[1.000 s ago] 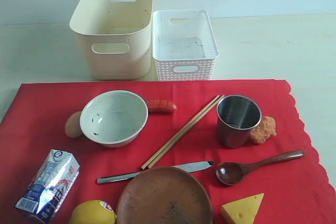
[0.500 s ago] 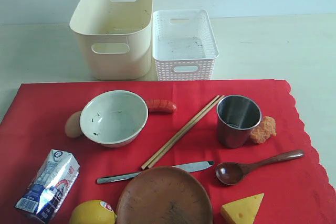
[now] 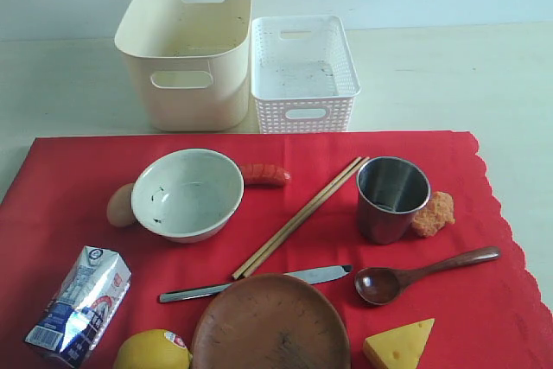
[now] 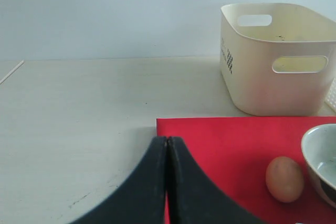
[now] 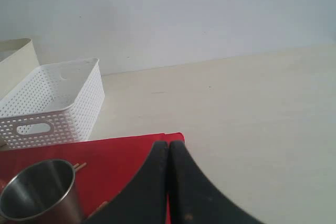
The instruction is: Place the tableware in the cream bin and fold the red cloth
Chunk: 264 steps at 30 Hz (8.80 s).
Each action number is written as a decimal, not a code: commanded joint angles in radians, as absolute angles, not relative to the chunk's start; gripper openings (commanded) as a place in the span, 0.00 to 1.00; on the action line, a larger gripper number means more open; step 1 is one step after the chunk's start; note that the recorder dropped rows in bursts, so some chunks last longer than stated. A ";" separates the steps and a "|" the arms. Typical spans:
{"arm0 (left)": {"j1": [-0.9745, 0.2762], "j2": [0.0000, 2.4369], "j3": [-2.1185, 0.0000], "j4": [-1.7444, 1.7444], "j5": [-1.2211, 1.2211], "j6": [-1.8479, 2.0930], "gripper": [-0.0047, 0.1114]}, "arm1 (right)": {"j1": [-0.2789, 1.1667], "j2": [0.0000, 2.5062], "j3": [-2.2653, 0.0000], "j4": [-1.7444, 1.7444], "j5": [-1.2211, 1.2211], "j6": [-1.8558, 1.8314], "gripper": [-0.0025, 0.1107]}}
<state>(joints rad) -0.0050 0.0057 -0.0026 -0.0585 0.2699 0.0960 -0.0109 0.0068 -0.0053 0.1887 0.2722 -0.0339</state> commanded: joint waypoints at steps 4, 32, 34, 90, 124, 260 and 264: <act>-0.010 0.000 0.000 -0.056 0.264 0.097 0.04 | -0.013 0.000 0.000 0.186 0.257 -0.042 0.02; -0.010 0.000 0.000 -0.056 0.264 0.097 0.04 | -0.013 0.000 0.000 0.288 0.134 -0.040 0.02; -0.010 0.000 0.000 -0.056 0.264 0.097 0.04 | -0.013 0.000 0.000 0.346 0.134 -0.040 0.02; -0.010 0.000 0.000 -0.056 0.264 0.097 0.04 | -0.013 0.957 -0.106 1.526 0.283 -1.329 0.02; -0.010 0.000 0.000 -0.056 0.264 0.097 0.04 | -0.013 1.621 -0.516 1.504 0.444 -1.768 0.68; -0.010 0.000 0.000 -0.056 0.264 0.097 0.04 | 0.264 2.031 -1.366 1.744 0.427 -1.704 0.02; -0.010 0.000 0.000 -0.056 0.264 0.097 0.04 | 0.278 2.103 -1.409 1.744 0.315 -1.675 0.10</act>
